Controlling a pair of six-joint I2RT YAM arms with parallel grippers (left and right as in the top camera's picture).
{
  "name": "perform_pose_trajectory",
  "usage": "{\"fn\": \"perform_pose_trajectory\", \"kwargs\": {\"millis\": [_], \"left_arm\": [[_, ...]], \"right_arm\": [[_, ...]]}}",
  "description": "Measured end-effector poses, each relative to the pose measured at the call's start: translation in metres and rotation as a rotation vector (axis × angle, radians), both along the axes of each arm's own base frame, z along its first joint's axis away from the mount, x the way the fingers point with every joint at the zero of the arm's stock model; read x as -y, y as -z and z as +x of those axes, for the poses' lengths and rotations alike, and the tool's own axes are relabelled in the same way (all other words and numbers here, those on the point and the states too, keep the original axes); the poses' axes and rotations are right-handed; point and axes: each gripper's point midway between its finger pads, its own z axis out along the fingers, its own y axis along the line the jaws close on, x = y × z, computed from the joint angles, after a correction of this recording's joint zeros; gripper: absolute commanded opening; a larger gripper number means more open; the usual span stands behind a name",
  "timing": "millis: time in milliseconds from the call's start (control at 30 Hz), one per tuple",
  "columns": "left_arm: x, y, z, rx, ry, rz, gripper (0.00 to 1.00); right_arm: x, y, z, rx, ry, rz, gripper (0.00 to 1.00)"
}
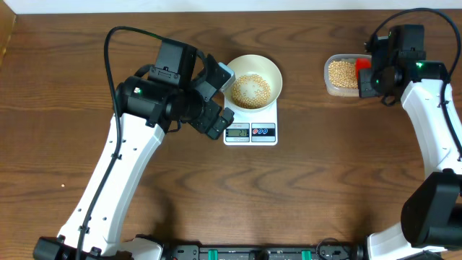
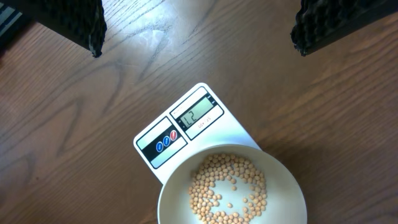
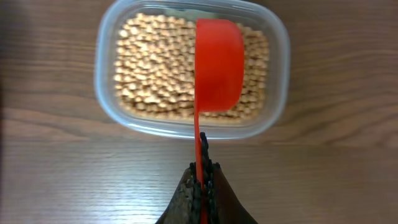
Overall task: Scoop item into bowl and weigh 50g on scale
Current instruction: 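Move the empty scoop back right into the soybean tub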
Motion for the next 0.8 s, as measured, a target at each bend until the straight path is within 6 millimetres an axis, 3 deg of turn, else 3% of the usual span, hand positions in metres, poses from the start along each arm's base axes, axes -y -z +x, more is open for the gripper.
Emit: {"fn": "perform_pose_trajectory", "kwargs": {"millis": [467, 800], "left_arm": [[0.000, 0.000, 0.000, 0.000, 0.000, 0.000, 0.98], [0.000, 0.000, 0.000, 0.000, 0.000, 0.000, 0.98]], "right_arm": [[0.019, -0.003, 0.004, 0.017, 0.052, -0.099, 0.01], [0.022, 0.022, 0.005, -0.045, 0.055, -0.111, 0.01]]}}
